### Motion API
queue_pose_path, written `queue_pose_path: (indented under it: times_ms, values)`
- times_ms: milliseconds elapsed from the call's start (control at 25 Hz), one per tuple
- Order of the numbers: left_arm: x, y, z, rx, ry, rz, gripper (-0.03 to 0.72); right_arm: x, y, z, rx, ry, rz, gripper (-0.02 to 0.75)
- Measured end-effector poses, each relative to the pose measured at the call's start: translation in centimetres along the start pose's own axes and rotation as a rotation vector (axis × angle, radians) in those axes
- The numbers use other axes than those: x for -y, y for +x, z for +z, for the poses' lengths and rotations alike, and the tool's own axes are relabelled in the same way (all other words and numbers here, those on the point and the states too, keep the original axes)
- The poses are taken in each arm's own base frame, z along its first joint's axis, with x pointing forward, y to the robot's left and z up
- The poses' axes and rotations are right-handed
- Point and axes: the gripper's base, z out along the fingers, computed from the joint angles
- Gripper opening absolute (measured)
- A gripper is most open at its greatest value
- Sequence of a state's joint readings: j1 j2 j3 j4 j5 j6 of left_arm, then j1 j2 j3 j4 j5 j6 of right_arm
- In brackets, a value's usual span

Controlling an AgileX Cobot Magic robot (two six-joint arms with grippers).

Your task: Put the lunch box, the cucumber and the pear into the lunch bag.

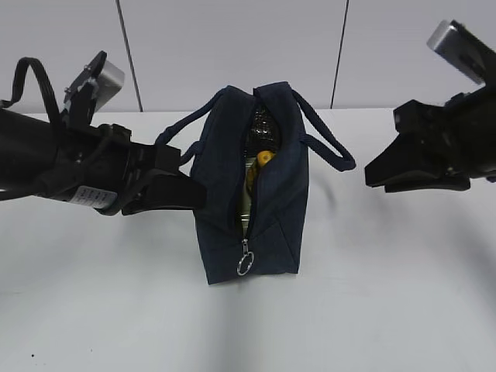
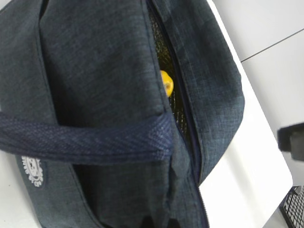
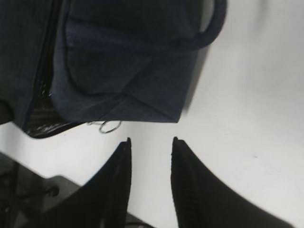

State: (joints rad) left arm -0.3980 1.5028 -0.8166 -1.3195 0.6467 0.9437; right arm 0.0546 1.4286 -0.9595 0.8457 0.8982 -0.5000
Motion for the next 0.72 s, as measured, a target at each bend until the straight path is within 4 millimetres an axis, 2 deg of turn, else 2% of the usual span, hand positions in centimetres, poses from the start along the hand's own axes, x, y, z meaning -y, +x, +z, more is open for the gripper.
queue_pose_path:
  times_ms: [200,360,520,720]
  values:
    - [0.0,0.0,0.0,0.000,0.000,0.000,-0.015,-0.4,0.7,0.5,-0.070,-0.136,-0.097,0.235]
    - [0.0,0.0,0.0,0.000,0.000,0.000,-0.015,-0.1,2.7,1.6,-0.086,-0.240,-0.169,0.235]
    - [0.0,0.0,0.0,0.000,0.000,0.000,-0.015,0.0,5.0,2.8,-0.004,-0.383,-0.283,0.235]
    - [0.0,0.0,0.0,0.000,0.000,0.000,-0.015,-0.2,5.2,2.9,0.083,-0.427,-0.372,0.235]
